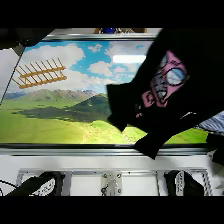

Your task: Fold the clothes and pants, and hang the long-sleeved shirts on hangers.

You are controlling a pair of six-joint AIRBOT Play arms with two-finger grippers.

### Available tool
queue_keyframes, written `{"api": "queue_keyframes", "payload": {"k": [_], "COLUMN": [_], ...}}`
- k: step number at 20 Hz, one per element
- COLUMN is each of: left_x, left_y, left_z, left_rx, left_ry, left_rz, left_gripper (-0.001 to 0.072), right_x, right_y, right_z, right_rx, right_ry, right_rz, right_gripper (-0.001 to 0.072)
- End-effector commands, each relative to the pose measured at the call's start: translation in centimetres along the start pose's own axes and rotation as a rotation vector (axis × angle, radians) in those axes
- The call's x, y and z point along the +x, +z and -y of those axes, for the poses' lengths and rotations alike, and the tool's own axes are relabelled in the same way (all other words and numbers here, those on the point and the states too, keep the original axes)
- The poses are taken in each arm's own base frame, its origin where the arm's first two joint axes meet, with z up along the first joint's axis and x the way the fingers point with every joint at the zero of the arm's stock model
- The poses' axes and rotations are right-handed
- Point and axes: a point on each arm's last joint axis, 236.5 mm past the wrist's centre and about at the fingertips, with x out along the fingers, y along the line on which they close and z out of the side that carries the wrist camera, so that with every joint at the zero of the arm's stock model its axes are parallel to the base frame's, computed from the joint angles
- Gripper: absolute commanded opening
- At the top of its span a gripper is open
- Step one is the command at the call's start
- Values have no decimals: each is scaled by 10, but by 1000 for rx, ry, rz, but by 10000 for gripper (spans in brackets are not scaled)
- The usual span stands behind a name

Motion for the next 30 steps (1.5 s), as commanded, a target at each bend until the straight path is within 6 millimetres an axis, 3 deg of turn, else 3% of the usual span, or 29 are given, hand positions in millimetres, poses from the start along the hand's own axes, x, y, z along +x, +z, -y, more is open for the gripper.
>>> {"api": "queue_keyframes", "payload": {"k": [1,4,7,16,20,26,30], "left_x": [3,3,3,3,3,3,2], "left_y": [-3,-3,-2,-9,-12,-20,-21], "left_z": [11,10,10,11,12,13,13], "left_rx": [35,54,54,54,54,54,54], "left_ry": [-26,-24,-24,-29,-31,-37,-37], "left_rz": [-10,-8,-7,-37,-49,-82,-87], "left_gripper": [17,17,18,17,17,17,17], "right_x": [-47,-84,-100,-99,-99,-116,-134], "right_y": [35,48,62,177,211,201,196], "right_z": [81,120,144,183,207,255,273], "right_rx": [-20,-14,5,-107,-145,-161,-153], "right_ry": [-409,-628,-720,-769,-800,-923,-982], "right_rz": [133,199,267,454,482,417,401], "right_gripper": [12,12,12,12,12,12,13]}}
